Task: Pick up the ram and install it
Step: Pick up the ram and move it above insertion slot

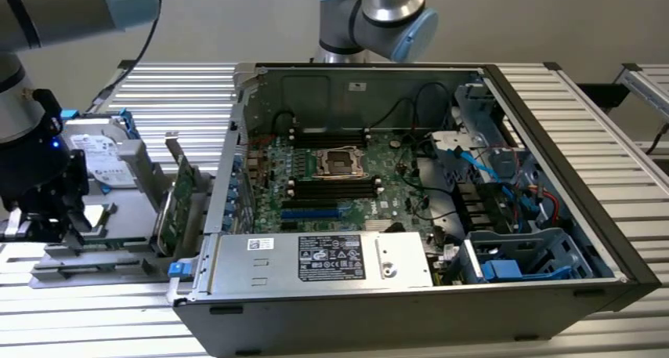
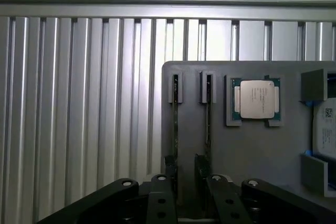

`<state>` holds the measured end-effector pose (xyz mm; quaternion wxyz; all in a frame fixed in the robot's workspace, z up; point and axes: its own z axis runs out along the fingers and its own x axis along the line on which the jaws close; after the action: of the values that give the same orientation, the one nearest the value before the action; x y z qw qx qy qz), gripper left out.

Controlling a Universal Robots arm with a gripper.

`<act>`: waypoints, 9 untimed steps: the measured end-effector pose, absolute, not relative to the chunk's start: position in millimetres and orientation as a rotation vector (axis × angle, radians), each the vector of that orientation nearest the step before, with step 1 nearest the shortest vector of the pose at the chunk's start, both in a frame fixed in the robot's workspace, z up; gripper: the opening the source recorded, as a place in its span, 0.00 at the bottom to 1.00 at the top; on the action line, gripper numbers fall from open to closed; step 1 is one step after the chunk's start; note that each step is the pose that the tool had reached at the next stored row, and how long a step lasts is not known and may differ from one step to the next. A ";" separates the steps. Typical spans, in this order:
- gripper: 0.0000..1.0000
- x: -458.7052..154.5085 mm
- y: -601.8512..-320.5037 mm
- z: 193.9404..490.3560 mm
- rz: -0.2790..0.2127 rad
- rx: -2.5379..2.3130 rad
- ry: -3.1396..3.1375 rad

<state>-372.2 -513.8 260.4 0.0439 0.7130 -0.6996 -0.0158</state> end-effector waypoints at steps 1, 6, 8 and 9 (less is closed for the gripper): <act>0.30 -372.4 -514.7 258.6 -0.048 2.180 -2.138; 0.30 -373.5 -518.1 249.6 -0.048 2.188 -2.130; 0.30 -374.5 -518.6 246.0 -0.047 2.193 -2.125; 0.30 -375.1 -518.7 244.1 -0.047 2.196 -2.122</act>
<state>-375.1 -518.7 244.1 0.0438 0.7182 -0.6943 -0.0152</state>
